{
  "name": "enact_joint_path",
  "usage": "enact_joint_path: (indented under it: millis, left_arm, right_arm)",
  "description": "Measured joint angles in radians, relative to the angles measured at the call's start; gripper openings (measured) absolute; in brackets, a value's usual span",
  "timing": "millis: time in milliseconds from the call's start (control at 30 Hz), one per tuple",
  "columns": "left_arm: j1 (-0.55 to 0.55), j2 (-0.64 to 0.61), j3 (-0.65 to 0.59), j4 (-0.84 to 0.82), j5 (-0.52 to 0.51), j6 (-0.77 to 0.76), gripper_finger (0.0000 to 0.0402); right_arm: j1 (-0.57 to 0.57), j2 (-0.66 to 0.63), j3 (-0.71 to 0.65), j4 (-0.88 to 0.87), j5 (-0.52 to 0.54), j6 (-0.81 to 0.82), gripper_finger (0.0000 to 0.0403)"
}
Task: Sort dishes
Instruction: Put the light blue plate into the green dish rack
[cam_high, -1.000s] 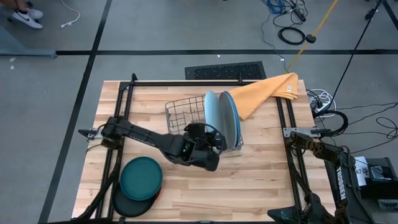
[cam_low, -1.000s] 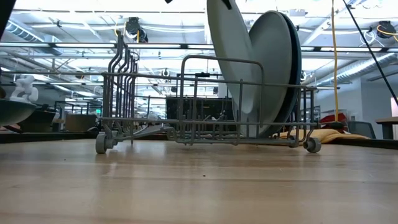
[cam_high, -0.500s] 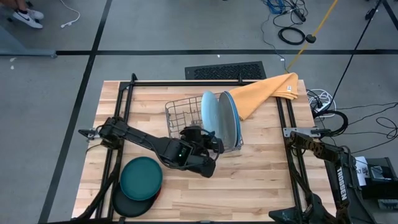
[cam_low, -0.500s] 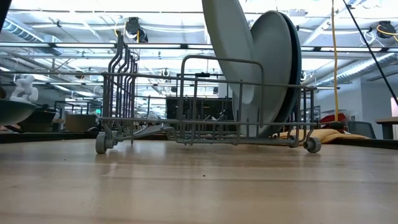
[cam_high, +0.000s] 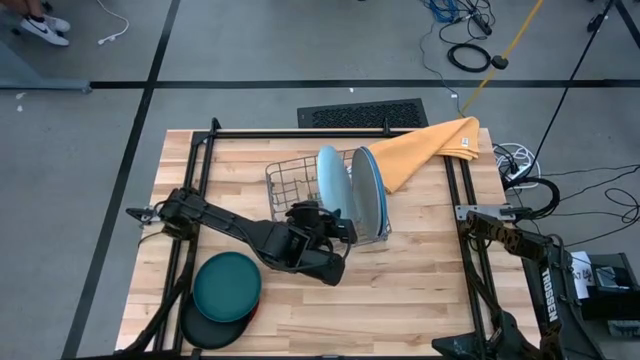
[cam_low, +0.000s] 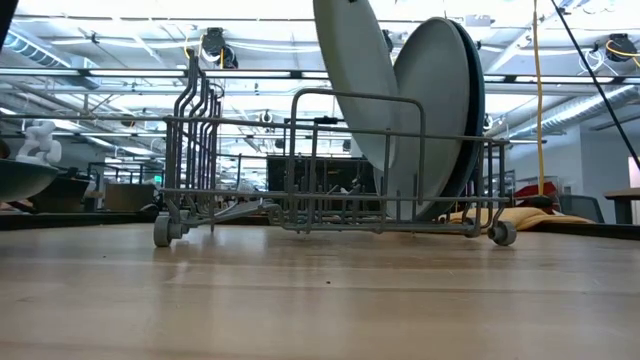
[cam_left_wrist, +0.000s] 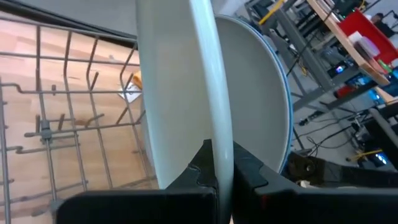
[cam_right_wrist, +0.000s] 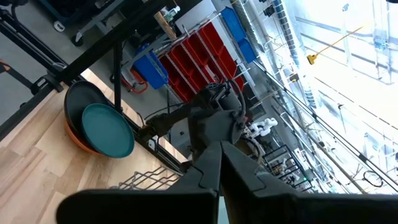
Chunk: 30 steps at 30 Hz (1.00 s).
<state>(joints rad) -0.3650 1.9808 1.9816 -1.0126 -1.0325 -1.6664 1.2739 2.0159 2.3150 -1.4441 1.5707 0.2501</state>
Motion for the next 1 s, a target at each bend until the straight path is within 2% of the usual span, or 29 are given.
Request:
enact_joint_path:
  millis: [200, 600, 800, 1000]
  left_arm:
    - [0.013, 0.007, -0.005, 0.008, 0.009, -0.001, 0.0008]
    - [0.048, 0.010, -0.097, 0.064, 0.043, -0.028, 0.0008]
    - [0.066, 0.009, -0.146, 0.156, 0.068, -0.019, 0.0008]
    - [0.080, 0.009, -0.176, 0.252, 0.085, 0.058, 0.0008]
  right_arm:
    - [0.000, 0.000, 0.000, 0.000, 0.000, 0.000, 0.0000]
    - [0.000, 0.000, 0.000, -0.001, 0.000, 0.000, 0.0000]
    - [0.000, 0.000, 0.000, -0.002, 0.000, 0.000, 0.0000]
    - [0.000, 0.000, 0.000, -0.002, 0.000, 0.000, 0.0000]
